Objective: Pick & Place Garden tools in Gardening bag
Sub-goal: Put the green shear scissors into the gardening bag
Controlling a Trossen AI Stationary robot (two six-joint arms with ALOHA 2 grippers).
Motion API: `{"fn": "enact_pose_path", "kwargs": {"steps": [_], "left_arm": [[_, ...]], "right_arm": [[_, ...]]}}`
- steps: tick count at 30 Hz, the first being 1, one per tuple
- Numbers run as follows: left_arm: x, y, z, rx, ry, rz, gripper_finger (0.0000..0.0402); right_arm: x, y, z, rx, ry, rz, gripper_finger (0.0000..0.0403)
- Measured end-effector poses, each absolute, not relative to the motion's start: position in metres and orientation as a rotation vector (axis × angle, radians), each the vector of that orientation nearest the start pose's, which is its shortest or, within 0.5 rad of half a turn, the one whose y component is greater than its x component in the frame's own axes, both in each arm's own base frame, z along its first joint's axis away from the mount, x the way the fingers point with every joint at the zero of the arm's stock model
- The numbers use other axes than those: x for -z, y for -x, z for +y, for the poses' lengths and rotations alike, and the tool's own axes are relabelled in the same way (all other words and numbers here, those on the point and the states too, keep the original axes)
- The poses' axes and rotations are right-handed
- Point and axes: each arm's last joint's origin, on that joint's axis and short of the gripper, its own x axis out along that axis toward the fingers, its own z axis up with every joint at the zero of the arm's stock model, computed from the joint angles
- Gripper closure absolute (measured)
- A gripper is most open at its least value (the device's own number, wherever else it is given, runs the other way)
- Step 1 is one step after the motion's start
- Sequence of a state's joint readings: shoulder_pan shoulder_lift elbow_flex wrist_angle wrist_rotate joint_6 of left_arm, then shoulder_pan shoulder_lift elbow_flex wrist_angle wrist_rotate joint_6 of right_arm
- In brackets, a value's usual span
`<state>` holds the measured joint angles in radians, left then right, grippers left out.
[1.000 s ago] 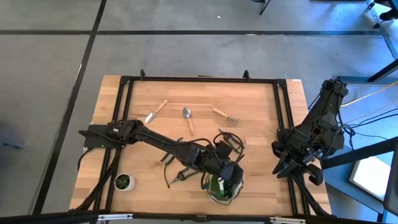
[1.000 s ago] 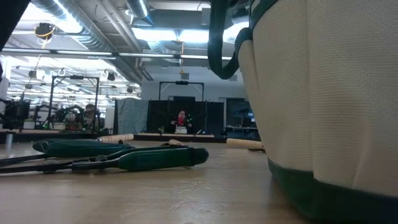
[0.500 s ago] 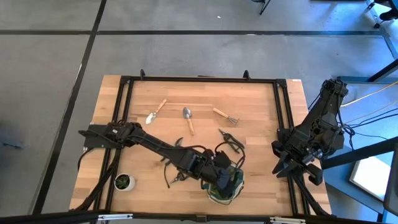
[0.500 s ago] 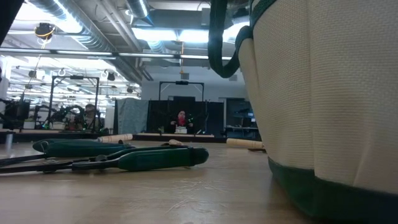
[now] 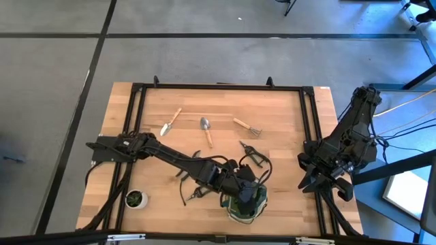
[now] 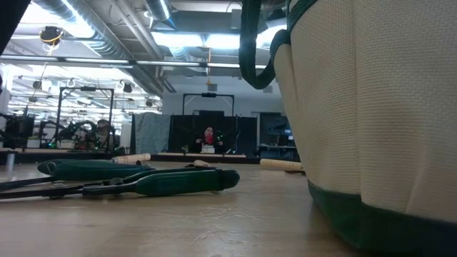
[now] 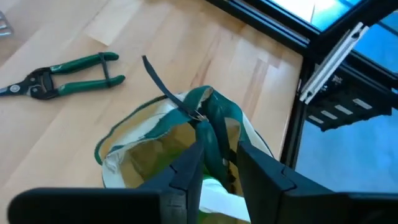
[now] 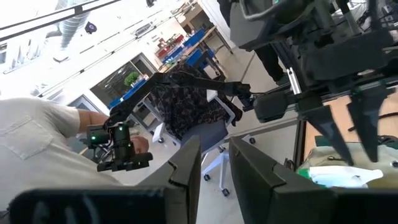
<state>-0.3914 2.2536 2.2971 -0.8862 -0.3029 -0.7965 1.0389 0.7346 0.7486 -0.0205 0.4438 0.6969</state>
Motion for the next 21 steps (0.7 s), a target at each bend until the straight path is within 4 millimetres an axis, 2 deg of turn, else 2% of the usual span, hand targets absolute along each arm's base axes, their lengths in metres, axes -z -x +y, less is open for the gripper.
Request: {"fn": "enact_pose_path", "kwargs": {"steps": [6, 12, 17, 21], "left_arm": [[-0.308, -0.464, -0.164, -0.252, 0.477, 0.767, 0.0307], [-0.306, -0.466, -0.157, -0.237, 0.493, 0.800, 0.0313], [-0.302, -0.461, -0.157, -0.210, 0.476, 0.879, 0.0326], [-0.298, -0.453, -0.164, -0.212, 0.412, 0.946, 0.0343]], "right_arm": [[-0.340, -0.093, 0.135, -0.566, -0.651, 0.243, 0.0316], [-0.323, -0.096, 0.144, -0.553, -0.653, 0.401, 0.0316], [-0.302, -0.103, 0.159, -0.465, -0.684, 0.556, 0.0316], [-0.291, -0.114, 0.174, -0.417, -0.706, 0.582, 0.0316]]}}
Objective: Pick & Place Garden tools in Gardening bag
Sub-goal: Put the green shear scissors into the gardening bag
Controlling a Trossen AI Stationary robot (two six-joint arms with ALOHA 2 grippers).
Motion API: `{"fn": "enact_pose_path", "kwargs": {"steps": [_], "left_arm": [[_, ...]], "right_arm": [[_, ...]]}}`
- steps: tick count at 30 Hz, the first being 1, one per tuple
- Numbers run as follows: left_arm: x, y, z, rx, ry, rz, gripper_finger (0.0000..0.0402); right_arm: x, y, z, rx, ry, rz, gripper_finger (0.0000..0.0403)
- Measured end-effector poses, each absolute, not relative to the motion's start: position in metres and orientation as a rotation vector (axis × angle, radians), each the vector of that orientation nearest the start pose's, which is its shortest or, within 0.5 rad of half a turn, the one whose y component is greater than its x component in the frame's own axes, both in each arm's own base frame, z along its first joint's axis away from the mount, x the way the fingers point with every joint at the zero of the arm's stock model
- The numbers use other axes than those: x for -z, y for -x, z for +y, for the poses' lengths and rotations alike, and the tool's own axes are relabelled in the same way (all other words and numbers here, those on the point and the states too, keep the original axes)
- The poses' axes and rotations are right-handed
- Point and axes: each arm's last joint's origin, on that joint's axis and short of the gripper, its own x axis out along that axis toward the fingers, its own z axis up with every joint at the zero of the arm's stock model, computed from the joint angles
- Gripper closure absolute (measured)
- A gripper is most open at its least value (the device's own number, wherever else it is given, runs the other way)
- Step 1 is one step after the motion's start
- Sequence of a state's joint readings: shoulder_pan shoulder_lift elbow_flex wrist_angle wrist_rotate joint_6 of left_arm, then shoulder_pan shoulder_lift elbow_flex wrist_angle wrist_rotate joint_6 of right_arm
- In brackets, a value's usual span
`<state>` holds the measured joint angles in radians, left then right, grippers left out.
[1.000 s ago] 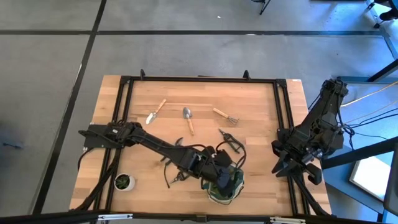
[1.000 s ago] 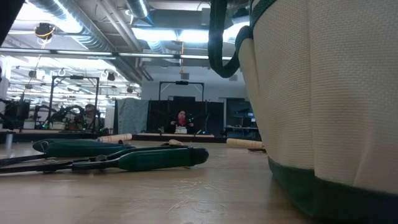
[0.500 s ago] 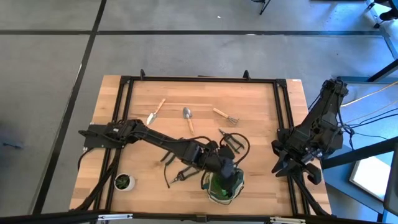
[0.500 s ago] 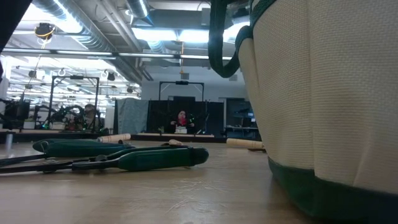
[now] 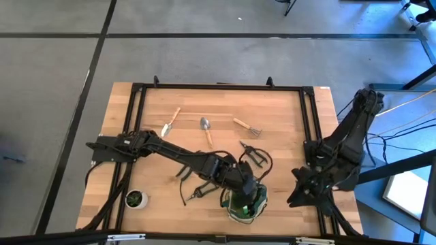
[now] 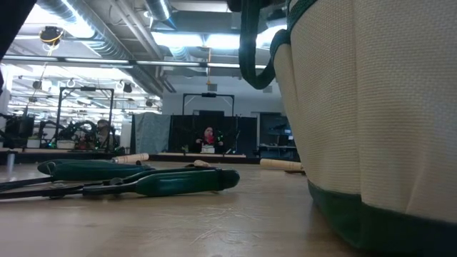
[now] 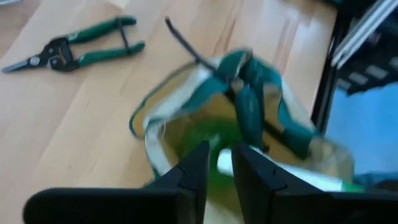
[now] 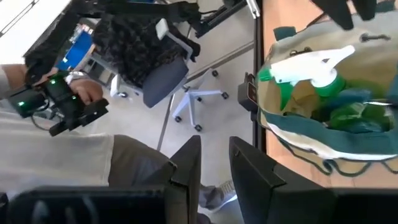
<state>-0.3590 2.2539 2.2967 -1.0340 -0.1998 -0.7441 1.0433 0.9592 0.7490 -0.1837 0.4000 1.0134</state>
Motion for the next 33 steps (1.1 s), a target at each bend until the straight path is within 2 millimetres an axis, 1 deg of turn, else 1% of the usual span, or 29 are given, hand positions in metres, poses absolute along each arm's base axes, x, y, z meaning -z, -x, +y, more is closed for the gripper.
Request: {"fn": "enact_pose_path", "kwargs": {"steps": [4, 8, 12, 17, 21, 24, 29, 33], "left_arm": [[-0.297, -0.449, -0.169, -0.200, 0.364, 0.961, 0.0362], [-0.297, -0.447, -0.174, -0.197, 0.322, 0.952, 0.0383], [-0.301, -0.442, -0.181, -0.201, 0.279, 0.931, 0.0399], [-0.313, -0.435, -0.187, -0.214, 0.244, 0.878, 0.0400], [-0.326, -0.426, -0.191, -0.232, 0.208, 0.830, 0.0401], [-0.330, -0.421, -0.197, -0.247, 0.180, 0.801, 0.0400], [-0.338, -0.412, -0.208, -0.259, 0.164, 0.756, 0.0400], [-0.344, -0.408, -0.218, -0.237, 0.173, 0.703, 0.0400]], "right_arm": [[-0.284, -0.131, 0.185, -0.399, -0.731, 0.557, 0.0316], [-0.279, -0.145, 0.189, -0.382, -0.682, 0.548, 0.0316], [-0.289, -0.156, 0.190, -0.315, -0.587, 0.578, 0.0316], [-0.308, -0.167, 0.193, -0.299, -0.478, 0.619, 0.0316], [-0.316, -0.174, 0.194, -0.308, -0.389, 0.596, 0.0316], [-0.317, -0.175, 0.194, -0.329, -0.345, 0.575, 0.0316], [-0.318, -0.175, 0.195, -0.368, -0.320, 0.576, 0.0316], [-0.311, -0.179, 0.200, -0.400, -0.341, 0.625, 0.0316]]}}
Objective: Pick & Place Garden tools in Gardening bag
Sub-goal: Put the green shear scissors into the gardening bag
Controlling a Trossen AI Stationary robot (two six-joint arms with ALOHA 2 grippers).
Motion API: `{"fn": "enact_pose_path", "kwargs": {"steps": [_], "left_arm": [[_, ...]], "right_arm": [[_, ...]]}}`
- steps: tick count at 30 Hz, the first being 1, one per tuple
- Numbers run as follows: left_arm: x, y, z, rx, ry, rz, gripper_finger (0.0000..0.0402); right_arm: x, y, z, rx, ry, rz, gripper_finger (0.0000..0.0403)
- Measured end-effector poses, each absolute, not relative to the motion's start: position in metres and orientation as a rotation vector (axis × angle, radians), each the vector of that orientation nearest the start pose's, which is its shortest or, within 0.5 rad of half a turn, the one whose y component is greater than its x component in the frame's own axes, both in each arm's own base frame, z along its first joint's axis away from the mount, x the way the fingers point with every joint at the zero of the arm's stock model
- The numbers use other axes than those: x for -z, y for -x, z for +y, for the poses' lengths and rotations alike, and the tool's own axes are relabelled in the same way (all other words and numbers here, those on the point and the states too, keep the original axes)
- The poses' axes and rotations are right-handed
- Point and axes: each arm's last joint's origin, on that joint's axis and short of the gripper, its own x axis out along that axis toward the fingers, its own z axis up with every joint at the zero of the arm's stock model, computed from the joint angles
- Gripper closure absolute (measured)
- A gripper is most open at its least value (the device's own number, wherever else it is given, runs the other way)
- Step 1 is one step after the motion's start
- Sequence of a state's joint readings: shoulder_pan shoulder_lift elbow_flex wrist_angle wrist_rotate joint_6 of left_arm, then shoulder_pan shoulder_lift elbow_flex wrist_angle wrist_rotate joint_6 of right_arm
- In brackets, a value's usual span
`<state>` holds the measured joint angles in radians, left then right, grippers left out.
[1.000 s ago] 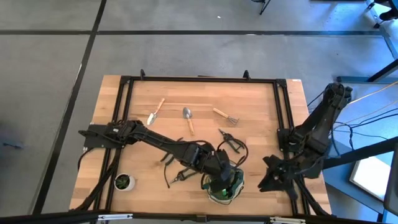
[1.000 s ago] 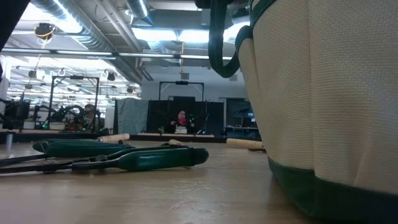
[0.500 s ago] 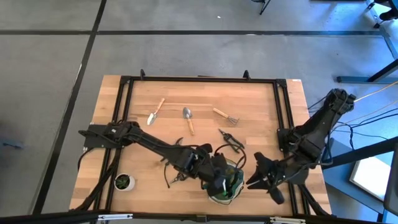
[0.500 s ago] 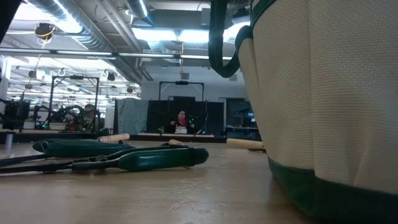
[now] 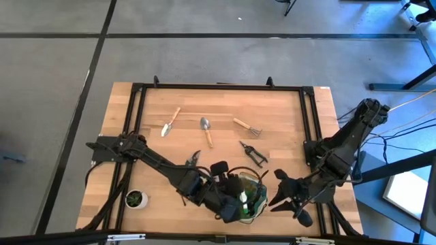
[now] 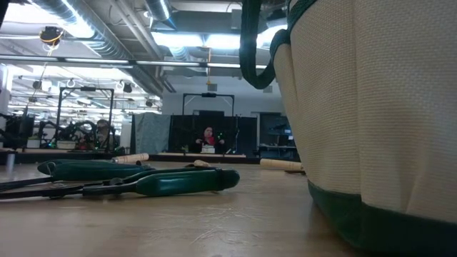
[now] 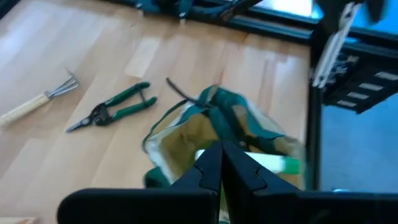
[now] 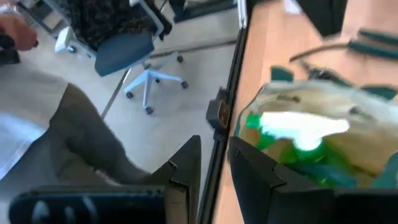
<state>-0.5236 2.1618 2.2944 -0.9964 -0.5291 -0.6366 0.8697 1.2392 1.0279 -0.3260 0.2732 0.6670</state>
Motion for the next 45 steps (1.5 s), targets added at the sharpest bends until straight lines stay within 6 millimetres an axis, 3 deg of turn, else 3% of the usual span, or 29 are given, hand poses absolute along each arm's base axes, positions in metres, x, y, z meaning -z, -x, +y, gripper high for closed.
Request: {"fn": "enact_pose_path", "kwargs": {"steps": [5, 12, 18, 28, 31, 37, 42, 45], "left_arm": [[-0.352, -0.404, -0.230, -0.196, 0.170, 0.645, 0.0400], [-0.320, -0.403, -0.237, -0.203, 0.279, 0.611, 0.0400], [-0.304, -0.380, -0.212, -0.145, 0.480, 0.385, 0.0400], [-0.258, -0.327, -0.133, -0.081, 0.627, 0.239, 0.0400], [-0.255, -0.312, -0.118, -0.094, 0.699, 0.188, 0.0400], [-0.246, -0.295, -0.108, -0.139, 0.738, 0.141, 0.0400], [-0.243, -0.291, -0.107, -0.151, 0.760, 0.147, 0.0400], [-0.243, -0.291, -0.109, -0.146, 0.760, 0.148, 0.0400]], "right_arm": [[-0.302, -0.191, 0.210, -0.405, -0.360, 0.622, 0.0316], [-0.302, -0.198, 0.213, -0.385, -0.367, 0.565, 0.0316], [-0.303, -0.198, 0.211, -0.382, -0.355, 0.563, 0.0316], [-0.296, -0.215, 0.189, -0.376, -0.267, 0.636, 0.0317], [-0.290, -0.217, 0.180, -0.417, -0.219, 0.717, 0.0317], [-0.288, -0.215, 0.173, -0.413, -0.021, 0.922, 0.0316], [-0.304, -0.234, 0.182, -0.401, 0.176, 0.918, 0.0316], [-0.301, -0.245, 0.190, -0.401, 0.259, 0.999, 0.0316]]}}
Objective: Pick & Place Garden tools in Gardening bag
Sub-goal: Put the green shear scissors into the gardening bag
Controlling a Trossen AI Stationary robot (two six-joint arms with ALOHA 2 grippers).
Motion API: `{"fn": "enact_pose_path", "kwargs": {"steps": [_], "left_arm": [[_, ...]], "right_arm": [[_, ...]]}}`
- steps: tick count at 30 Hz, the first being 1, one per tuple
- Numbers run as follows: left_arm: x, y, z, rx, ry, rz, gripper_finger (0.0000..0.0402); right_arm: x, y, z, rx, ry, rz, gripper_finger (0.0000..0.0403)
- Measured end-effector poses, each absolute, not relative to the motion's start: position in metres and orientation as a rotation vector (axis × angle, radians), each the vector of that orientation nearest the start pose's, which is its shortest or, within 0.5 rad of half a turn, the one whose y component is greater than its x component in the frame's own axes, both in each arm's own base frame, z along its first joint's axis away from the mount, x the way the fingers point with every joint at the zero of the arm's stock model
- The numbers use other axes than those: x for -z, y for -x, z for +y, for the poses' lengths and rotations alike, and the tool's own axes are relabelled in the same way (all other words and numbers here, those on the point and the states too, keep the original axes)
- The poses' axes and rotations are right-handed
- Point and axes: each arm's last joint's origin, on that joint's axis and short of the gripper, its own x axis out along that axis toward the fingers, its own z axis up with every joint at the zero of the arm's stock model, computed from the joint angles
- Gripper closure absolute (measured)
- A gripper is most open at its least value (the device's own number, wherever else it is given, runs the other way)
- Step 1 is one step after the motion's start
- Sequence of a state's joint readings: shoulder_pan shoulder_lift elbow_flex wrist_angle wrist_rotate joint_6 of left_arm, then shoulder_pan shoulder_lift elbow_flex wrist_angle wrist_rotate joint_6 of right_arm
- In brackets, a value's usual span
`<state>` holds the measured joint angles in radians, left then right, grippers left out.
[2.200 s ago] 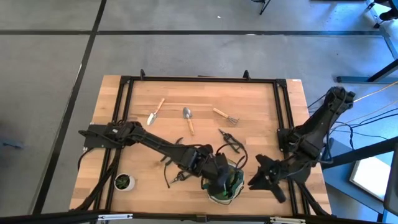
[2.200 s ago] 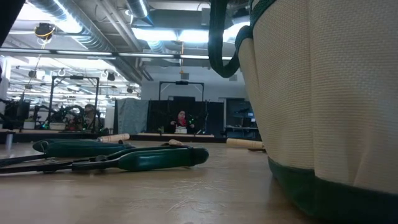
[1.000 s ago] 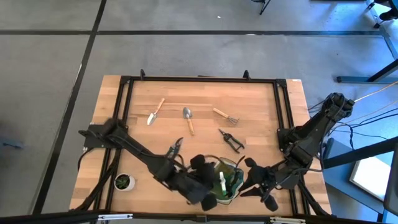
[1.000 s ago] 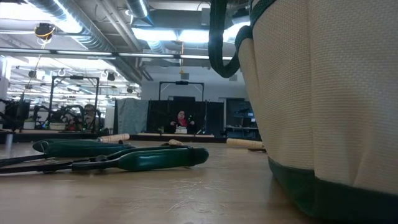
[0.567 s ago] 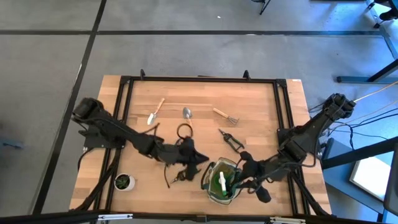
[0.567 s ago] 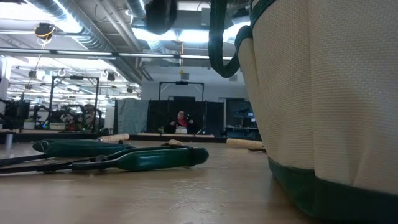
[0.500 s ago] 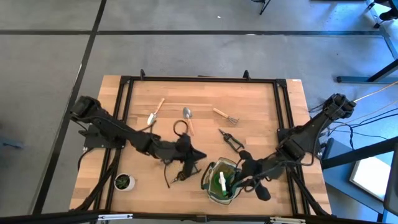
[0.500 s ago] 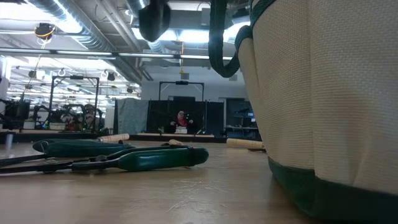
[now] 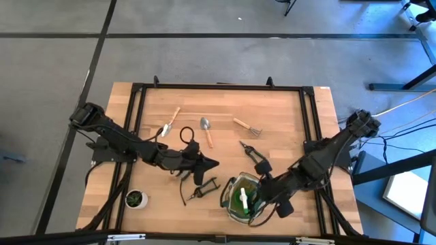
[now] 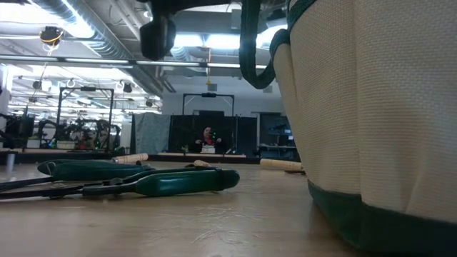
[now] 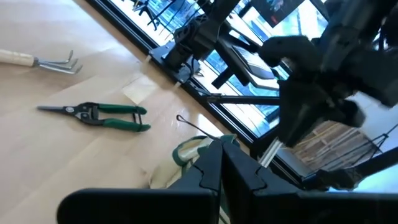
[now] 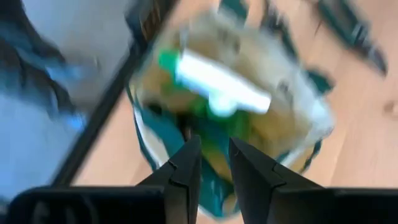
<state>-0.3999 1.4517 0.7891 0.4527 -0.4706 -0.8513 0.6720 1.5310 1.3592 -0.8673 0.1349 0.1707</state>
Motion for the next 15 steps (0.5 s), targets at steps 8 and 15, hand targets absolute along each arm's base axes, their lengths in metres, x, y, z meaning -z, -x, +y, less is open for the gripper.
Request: {"fn": "enact_pose_path", "kwargs": {"steps": [8, 15], "left_arm": [[-0.242, -0.287, -0.118, -0.141, 0.751, 0.155, 0.0401], [-0.242, -0.283, -0.126, -0.148, 0.743, 0.148, 0.0400]], "right_arm": [[-0.277, -0.259, 0.209, -0.388, 0.318, 1.187, 0.0349], [-0.271, -0.264, 0.211, -0.363, 0.332, 1.183, 0.0399]]}}
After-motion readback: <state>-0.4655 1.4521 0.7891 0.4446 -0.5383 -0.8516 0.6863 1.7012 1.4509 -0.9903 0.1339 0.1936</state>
